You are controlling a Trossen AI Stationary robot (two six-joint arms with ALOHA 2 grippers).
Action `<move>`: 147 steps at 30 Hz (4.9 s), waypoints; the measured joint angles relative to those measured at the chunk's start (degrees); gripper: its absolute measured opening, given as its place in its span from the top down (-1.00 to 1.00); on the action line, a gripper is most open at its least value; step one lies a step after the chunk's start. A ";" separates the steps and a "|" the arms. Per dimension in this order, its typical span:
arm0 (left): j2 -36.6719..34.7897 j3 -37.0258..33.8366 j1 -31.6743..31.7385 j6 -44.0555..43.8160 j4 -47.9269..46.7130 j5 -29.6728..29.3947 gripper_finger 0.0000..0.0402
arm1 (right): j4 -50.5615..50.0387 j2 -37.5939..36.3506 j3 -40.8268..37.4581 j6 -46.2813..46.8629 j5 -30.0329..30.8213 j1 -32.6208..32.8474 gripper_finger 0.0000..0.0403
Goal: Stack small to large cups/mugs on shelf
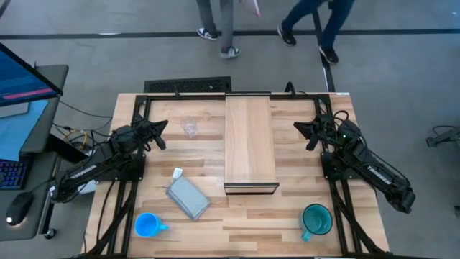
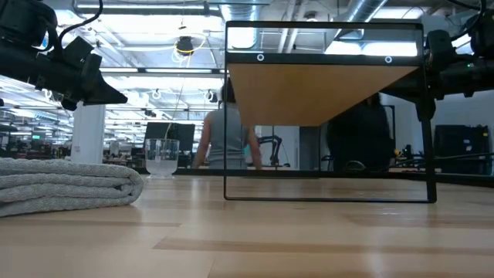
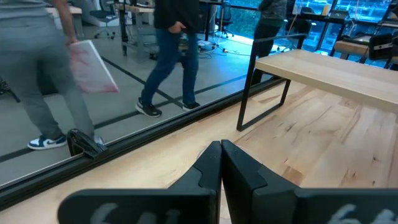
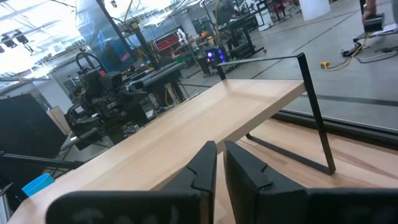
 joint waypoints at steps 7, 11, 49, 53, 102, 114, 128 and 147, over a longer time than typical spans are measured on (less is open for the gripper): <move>0.01 -0.01 -0.01 -0.92 0.00 0.00 1.00 | -0.01 0.00 0.02 -0.01 0.00 0.00 0.73; 0.00 0.00 0.01 -2.01 0.01 0.00 1.00 | 0.01 0.00 0.00 0.00 0.00 0.01 0.73; 0.01 0.00 0.01 -2.30 0.01 0.00 1.00 | 0.01 0.00 0.00 0.00 0.04 -0.01 0.73; 0.00 -0.02 0.00 -2.29 0.01 0.00 1.00 | 0.01 -0.01 0.01 -0.02 0.02 0.01 0.73; -0.01 0.00 -0.01 -2.27 0.02 -0.83 1.00 | 0.01 -0.02 0.01 0.00 0.02 0.03 0.73; 0.00 0.00 -0.01 -2.27 0.02 -0.84 1.00 | 0.03 -0.02 0.00 0.00 0.00 0.03 0.73; 0.01 0.00 -0.01 -2.27 0.00 -0.83 1.00 | 0.03 0.00 0.01 -0.02 0.01 0.01 0.73; 0.00 -0.01 -0.01 -2.27 0.01 -0.85 1.00 | 0.05 -0.02 0.00 0.43 0.02 2.08 0.24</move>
